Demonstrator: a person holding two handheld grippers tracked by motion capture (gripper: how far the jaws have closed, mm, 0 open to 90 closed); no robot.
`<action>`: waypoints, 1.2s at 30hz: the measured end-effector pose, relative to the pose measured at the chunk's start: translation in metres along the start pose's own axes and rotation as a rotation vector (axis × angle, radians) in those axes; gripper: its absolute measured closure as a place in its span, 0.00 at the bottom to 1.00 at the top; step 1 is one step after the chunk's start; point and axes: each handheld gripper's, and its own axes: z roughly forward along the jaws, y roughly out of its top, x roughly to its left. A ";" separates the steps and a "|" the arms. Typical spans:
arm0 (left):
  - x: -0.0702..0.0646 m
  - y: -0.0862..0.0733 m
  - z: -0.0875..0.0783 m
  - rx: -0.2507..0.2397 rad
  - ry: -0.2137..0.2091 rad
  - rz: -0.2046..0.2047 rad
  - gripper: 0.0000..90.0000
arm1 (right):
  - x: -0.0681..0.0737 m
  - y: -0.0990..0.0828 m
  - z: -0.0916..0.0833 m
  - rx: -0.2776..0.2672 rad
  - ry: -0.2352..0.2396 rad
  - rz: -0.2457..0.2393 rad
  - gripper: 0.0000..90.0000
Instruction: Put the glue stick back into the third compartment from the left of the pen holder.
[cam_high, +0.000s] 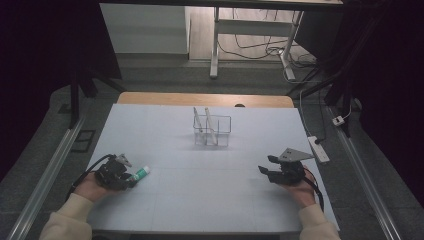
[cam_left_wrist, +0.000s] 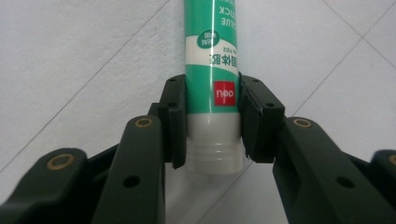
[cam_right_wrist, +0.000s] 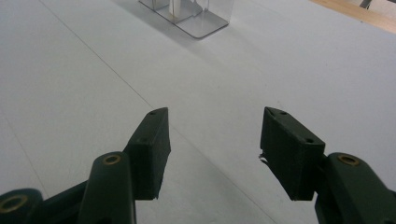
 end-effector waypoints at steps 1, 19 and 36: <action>0.000 0.000 0.000 -0.001 0.003 0.004 0.71 | 0.000 0.000 0.000 -0.002 0.001 0.001 0.46; -0.004 0.003 -0.023 -0.161 0.050 0.023 0.72 | 0.000 0.001 0.000 -0.017 0.004 0.006 0.46; -0.014 0.025 -0.035 -0.308 0.037 0.082 0.72 | 0.001 0.002 0.001 -0.020 0.007 0.005 0.46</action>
